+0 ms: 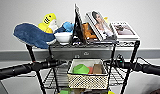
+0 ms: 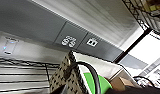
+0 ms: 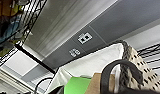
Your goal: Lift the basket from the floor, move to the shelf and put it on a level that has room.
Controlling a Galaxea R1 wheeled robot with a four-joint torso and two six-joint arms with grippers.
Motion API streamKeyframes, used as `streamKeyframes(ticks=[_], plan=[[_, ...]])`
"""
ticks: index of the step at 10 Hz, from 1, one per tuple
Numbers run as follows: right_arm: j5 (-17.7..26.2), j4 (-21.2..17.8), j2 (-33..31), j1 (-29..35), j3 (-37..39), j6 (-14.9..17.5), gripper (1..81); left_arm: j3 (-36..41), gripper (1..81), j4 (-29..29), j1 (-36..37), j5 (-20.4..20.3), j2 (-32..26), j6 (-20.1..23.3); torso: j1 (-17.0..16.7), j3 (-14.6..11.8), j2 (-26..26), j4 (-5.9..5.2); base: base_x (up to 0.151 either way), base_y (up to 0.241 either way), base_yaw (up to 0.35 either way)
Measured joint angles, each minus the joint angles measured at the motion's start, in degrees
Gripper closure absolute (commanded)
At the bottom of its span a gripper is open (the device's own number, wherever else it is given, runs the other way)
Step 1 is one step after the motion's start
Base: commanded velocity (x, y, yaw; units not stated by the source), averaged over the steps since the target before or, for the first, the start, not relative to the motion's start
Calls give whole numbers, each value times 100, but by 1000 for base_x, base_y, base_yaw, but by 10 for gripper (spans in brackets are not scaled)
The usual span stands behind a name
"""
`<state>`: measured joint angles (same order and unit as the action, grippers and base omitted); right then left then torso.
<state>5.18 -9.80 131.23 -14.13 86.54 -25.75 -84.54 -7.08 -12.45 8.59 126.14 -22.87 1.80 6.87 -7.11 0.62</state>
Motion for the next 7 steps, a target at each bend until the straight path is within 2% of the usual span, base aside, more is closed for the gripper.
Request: streamKeyframes(ticks=[7], plan=[[-500,-4,-2015,-640,-2015,-5,10,1577,10,6,-590,-74,-1508,11,-4,-6,0,0,0,0,0]])
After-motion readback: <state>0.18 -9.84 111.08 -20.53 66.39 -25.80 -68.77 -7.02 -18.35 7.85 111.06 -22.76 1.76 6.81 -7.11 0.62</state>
